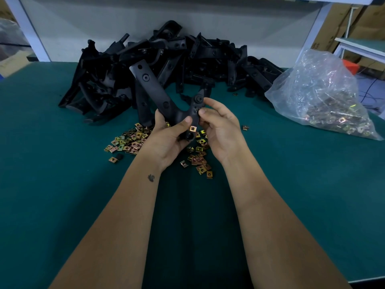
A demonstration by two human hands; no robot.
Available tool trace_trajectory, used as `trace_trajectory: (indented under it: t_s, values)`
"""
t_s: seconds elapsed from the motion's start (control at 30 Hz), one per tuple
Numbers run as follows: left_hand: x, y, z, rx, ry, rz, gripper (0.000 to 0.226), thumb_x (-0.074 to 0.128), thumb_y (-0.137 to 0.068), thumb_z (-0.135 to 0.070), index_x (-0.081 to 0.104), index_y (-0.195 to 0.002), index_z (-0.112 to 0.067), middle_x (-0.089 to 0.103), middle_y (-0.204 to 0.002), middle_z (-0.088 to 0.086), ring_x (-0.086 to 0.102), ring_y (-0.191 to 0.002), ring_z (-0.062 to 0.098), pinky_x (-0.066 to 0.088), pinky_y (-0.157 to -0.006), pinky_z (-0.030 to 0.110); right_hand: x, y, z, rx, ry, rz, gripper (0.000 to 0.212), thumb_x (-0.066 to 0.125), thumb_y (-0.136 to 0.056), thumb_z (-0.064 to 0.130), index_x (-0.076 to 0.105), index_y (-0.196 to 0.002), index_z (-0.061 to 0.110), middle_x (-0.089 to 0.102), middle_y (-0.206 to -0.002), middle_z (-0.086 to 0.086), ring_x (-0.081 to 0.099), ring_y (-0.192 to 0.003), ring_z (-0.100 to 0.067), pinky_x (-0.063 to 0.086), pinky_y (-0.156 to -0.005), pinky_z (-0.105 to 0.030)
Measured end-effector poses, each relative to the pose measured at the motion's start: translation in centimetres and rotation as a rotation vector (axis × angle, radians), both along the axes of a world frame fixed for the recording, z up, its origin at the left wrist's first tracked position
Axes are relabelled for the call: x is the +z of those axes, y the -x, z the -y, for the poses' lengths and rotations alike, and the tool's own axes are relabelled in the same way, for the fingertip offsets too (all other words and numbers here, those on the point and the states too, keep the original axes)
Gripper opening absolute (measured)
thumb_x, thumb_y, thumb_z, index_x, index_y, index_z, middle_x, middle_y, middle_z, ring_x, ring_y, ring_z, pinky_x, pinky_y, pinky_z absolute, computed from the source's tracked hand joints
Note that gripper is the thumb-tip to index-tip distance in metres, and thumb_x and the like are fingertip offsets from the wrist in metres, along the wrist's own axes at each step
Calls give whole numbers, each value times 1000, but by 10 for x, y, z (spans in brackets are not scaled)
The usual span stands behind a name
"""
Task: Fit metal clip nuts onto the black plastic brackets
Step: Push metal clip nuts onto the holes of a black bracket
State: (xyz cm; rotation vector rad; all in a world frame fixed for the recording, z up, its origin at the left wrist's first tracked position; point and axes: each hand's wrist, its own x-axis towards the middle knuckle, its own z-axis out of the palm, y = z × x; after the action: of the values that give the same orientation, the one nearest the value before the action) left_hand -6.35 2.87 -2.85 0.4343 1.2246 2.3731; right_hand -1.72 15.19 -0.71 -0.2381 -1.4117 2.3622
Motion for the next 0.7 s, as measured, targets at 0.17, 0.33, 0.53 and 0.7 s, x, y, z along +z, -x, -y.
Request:
trace_trajectory:
  t_s: [0.17,0.33,0.53,0.7]
  values:
    - [-1,-1,0,-37,-12,26,46,57,-95,0,43,-127,-30,68,-122,2,68,-106,16,55,-81,33,-2,1,-1,33,46,-31,25,62,-86,-9,66,-105,8,67,-67,3,63,-74,-12,52,-84,-26]
    - [1,-1,2,-56,5,17,41,57,-95,-1,44,-120,-31,67,-123,2,66,-106,16,55,-80,32,-1,-1,-2,71,36,-42,26,60,-88,-10,64,-107,8,65,-69,0,62,-78,-15,51,-88,-28]
    - [1,-2,3,-56,42,3,46,58,-95,-2,41,-127,-31,68,-121,1,66,-105,16,56,-81,32,1,-2,-5,82,1,-33,28,59,-87,-11,64,-108,7,65,-78,-7,63,-81,-18,50,-94,-34]
    - [3,-1,5,-80,39,22,44,60,-93,-3,44,-123,-32,70,-113,-2,68,-98,13,57,-76,29,2,-3,-10,103,-76,-6,30,62,-86,-9,65,-109,10,65,-80,-7,60,-86,-21,48,-96,-37]
